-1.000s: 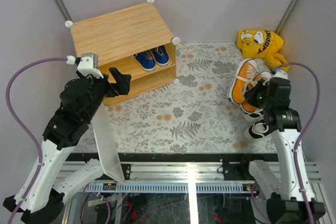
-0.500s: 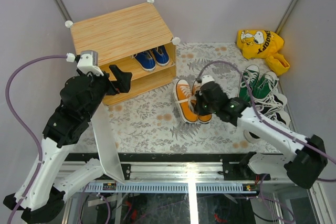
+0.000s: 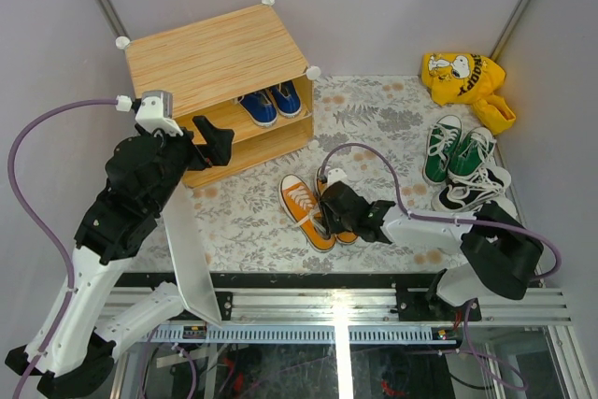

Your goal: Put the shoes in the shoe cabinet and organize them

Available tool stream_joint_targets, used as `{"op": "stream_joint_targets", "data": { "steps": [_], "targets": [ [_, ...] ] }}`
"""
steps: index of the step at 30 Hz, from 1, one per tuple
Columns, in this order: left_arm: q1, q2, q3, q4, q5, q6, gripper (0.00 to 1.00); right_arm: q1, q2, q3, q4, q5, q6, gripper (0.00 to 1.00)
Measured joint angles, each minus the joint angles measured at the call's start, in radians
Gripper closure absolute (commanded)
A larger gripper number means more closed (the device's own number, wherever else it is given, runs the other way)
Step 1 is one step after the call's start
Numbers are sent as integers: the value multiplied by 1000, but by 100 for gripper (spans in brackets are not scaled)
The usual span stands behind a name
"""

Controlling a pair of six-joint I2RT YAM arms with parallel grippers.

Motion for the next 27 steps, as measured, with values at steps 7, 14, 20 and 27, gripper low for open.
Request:
{"op": "stream_joint_targets", "data": {
  "steps": [7, 14, 20, 27],
  "targets": [
    [0, -1, -6, -9, -7, 0, 5, 50, 26, 16, 0, 52, 13, 48],
    [0, -1, -11, -11, -9, 0, 5, 134, 29, 111, -145, 154, 60, 43],
    [0, -3, -14, -11, -10, 1, 5, 143, 27, 156, -253, 198, 148, 42],
    [0, -3, -21, -11, -10, 0, 5, 144, 27, 151, -295, 187, 228, 44]
  ]
}}
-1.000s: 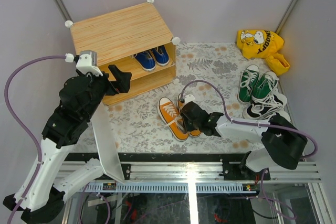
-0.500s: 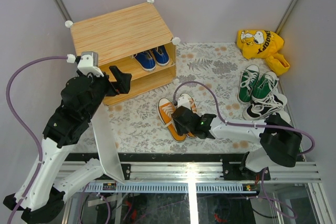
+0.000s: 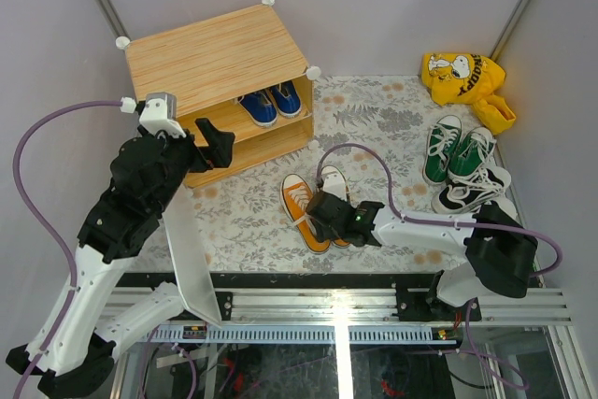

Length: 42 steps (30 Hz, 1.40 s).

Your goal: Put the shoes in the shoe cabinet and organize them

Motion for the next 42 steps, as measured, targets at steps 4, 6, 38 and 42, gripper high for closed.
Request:
{"op": "stream_joint_targets", "data": {
  "steps": [4, 6, 38, 42],
  "targets": [
    [0, 3, -5, -1, 0, 0, 5, 2, 16, -31, 27, -3, 41, 48],
    [0, 6, -5, -1, 0, 0, 5, 6, 42, -40, 52, -5, 56, 53],
    [0, 54, 242, -79, -11, 33, 5, 83, 227, 592, 31, -202, -410, 100],
    [0, 45, 242, -90, -15, 34, 5, 37, 364, 713, 27, -236, -429, 100]
  ]
}}
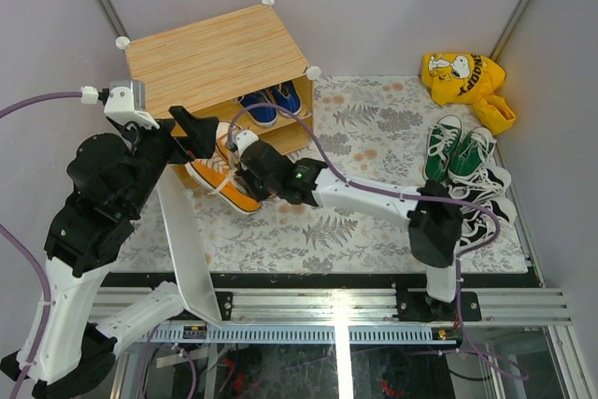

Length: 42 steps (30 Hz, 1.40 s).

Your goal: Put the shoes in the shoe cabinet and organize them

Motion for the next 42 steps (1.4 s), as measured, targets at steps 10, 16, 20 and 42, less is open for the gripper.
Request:
{"op": "stream_joint_targets", "data": {
  "steps": [10, 16, 20, 42],
  "targets": [
    [0, -19, 0, -16, 0, 0, 5, -47, 214, 320, -50, -9, -34, 100],
    [0, -42, -6, -21, 0, 0, 5, -48, 243, 449, -51, -3, -34, 100],
    [0, -52, -11, -23, 1, 0, 5, -51, 298, 560, -89, 5, -35, 100],
    [0, -62, -42, -27, 17, 0, 5, -124, 495, 730, 26, 28, 40, 62]
  ]
}}
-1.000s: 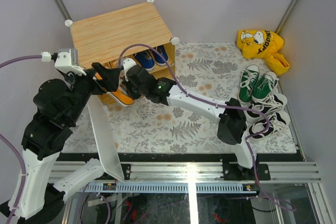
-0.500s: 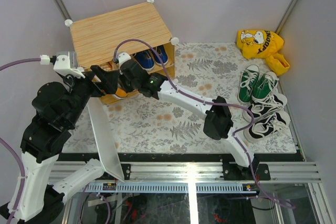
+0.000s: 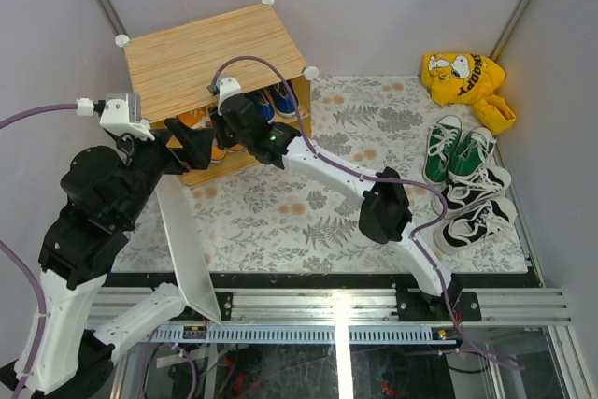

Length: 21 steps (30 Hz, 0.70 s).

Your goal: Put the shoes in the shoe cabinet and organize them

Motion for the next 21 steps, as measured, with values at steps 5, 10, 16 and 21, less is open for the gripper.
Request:
{"op": "stream_joint_targets", "data": {
  "steps": [5, 10, 16, 21],
  "targets": [
    [0, -1, 0, 0, 0, 0, 5, 3, 0, 26, 118, -1, 6, 40],
    [0, -1, 0, -1, 0, 0, 5, 8, -13, 25, 169, -14, 9, 31],
    [0, -1, 0, -11, -1, 0, 5, 8, -67, -56, 202, -48, 8, 22],
    [0, -1, 1, -17, -3, 0, 5, 7, -193, -225, 217, -61, 4, 23]
  ]
}}
